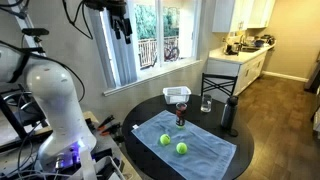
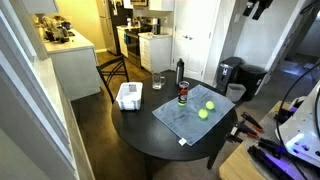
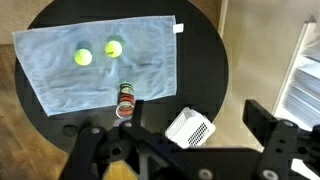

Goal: Put the left green ball in the container

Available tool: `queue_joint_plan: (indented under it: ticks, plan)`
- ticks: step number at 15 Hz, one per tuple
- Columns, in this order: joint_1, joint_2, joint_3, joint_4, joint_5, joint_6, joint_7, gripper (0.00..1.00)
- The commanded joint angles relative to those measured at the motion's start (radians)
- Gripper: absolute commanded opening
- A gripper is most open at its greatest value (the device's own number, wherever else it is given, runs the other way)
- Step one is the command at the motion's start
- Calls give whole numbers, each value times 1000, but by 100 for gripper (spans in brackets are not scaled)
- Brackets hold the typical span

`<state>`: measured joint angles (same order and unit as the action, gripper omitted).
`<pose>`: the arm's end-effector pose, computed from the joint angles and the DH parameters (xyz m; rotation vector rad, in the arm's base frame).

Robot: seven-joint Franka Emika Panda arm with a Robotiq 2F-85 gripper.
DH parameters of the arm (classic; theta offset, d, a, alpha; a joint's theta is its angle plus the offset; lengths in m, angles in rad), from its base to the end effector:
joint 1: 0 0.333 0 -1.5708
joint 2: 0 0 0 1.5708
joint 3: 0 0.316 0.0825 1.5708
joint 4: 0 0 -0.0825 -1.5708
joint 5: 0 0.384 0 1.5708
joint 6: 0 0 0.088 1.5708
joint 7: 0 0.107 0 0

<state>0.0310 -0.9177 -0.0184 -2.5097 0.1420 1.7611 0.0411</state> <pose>0.2894 0.0147 0.5752 -2.9702 0.0558 -0.2444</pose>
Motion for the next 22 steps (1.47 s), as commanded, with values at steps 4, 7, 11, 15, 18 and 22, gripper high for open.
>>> queue_joint_plan:
  ticks: [4,7,11,15,18,22]
  plan:
    - [-11,1,6,2,6,-3,-7,100]
    - [-11,1,6,2,6,-3,-7,100]
    - [-11,1,7,2,6,-2,-7,100]
    - [-46,-3,5,-36,-53,60,-4,100]
    - [-65,23,-13,-127,-42,150,-5,100]
    - [-81,129,-11,-247,-49,342,-1,100]
